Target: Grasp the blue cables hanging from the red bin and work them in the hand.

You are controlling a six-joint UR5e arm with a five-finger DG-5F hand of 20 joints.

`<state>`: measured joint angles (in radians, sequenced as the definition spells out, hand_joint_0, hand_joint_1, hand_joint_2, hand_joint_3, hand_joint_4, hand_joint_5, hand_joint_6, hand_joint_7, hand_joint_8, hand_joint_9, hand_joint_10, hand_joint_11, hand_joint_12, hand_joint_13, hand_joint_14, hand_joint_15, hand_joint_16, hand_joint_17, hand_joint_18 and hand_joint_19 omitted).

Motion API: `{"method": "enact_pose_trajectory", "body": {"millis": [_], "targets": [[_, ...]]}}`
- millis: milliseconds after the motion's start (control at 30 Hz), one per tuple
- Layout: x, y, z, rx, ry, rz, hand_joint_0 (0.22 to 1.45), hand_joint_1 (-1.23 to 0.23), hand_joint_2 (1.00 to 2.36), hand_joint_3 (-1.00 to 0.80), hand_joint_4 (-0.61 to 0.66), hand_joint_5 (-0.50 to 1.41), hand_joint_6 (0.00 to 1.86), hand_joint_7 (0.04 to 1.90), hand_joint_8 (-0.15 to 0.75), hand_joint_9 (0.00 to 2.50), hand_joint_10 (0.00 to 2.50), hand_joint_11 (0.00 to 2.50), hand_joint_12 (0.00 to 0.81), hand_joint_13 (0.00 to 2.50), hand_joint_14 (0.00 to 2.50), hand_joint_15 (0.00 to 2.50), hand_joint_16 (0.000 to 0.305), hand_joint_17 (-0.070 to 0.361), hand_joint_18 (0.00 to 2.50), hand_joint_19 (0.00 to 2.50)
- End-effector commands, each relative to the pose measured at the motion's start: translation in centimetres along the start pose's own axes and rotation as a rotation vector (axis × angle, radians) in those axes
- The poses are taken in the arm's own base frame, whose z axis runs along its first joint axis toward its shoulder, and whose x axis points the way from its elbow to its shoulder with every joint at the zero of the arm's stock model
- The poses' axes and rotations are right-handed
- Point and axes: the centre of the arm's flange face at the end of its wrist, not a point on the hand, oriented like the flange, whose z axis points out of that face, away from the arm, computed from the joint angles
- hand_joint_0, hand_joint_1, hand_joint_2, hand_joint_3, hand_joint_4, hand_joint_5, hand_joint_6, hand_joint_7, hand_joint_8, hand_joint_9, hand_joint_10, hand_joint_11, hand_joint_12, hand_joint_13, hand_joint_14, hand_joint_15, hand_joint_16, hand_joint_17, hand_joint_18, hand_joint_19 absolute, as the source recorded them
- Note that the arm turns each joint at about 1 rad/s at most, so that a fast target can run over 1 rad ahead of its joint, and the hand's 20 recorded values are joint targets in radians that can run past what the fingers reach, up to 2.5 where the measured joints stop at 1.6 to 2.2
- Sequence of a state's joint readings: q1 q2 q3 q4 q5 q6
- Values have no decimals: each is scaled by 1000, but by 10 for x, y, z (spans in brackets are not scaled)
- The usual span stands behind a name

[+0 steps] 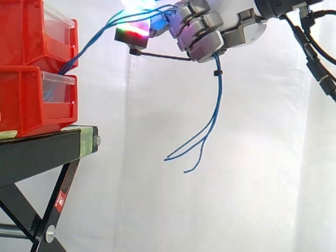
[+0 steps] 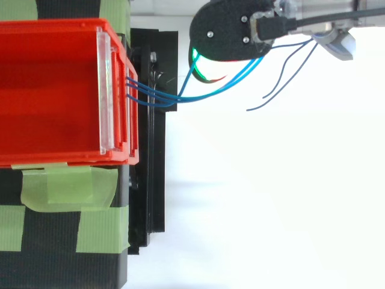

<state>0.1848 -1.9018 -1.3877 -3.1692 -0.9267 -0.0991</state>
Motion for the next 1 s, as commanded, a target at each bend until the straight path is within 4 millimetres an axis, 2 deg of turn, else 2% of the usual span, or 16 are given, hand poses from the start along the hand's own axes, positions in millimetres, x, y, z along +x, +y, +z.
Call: {"method": "enact_pose_trajectory", "body": {"millis": [0, 967], "targets": [[0, 0, 0, -1, -1, 0, 865, -697, 1015, 33, 316, 691, 21, 1332, 334, 1007, 2500, 2319, 407, 1115, 2500, 1482, 60, 136, 1729, 1313], [1, 0, 0, 0, 1, -1, 864, -689, 1019, 40, 301, 678, 21, 1353, 342, 980, 2500, 2313, 414, 1093, 2500, 1473, 59, 133, 1702, 1297]]}}
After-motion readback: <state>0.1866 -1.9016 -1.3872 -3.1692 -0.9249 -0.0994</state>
